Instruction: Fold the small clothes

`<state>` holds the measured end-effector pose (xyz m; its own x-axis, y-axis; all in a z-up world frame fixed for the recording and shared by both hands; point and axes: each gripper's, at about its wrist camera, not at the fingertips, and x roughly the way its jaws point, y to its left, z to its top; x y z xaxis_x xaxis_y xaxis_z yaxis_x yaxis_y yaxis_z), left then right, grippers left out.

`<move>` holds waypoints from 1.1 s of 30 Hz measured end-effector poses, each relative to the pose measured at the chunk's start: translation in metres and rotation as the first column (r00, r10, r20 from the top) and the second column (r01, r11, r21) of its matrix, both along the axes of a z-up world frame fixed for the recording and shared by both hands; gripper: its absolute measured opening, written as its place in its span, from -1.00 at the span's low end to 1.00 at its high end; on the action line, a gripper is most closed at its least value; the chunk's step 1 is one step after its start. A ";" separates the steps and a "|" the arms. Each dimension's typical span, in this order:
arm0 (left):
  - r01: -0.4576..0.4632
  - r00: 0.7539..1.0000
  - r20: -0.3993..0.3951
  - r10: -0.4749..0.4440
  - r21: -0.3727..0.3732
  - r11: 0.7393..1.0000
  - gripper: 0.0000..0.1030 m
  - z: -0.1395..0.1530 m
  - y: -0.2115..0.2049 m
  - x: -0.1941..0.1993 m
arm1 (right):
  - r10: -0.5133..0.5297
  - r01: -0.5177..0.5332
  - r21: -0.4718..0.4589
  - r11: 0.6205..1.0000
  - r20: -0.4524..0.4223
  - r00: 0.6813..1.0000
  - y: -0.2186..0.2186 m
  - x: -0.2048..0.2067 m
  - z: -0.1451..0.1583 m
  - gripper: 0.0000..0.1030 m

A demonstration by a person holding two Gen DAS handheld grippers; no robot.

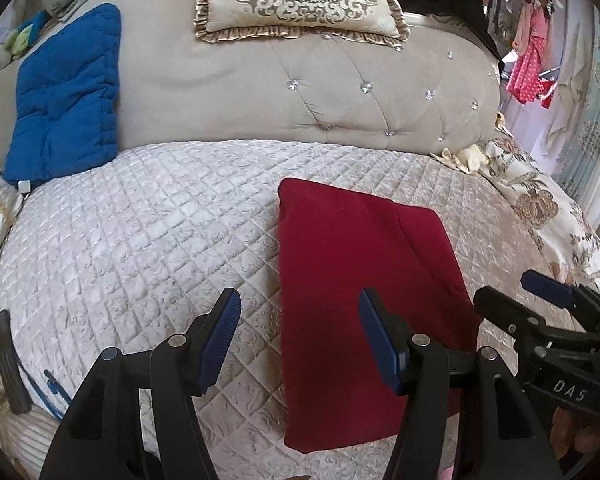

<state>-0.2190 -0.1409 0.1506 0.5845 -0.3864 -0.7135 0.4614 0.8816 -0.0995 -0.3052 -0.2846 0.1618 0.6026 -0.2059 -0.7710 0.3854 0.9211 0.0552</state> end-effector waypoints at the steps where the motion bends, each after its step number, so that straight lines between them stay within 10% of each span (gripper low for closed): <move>1: -0.008 1.000 0.001 0.008 -0.001 1.000 -0.22 0.000 0.001 0.000 | -0.001 0.001 0.000 1.000 0.000 1.000 0.001 0.001 0.000 0.63; 33: -0.030 0.999 -0.018 0.030 0.000 1.000 -0.23 -0.007 0.003 0.006 | -0.005 0.006 0.030 1.000 -0.023 1.000 0.003 0.009 -0.009 0.70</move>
<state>-0.2128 -0.1382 0.1441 0.5825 -0.3695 -0.7240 0.4332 0.8948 -0.1081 -0.2963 -0.2814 0.1526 0.5835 -0.1861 -0.7905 0.3922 0.9169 0.0736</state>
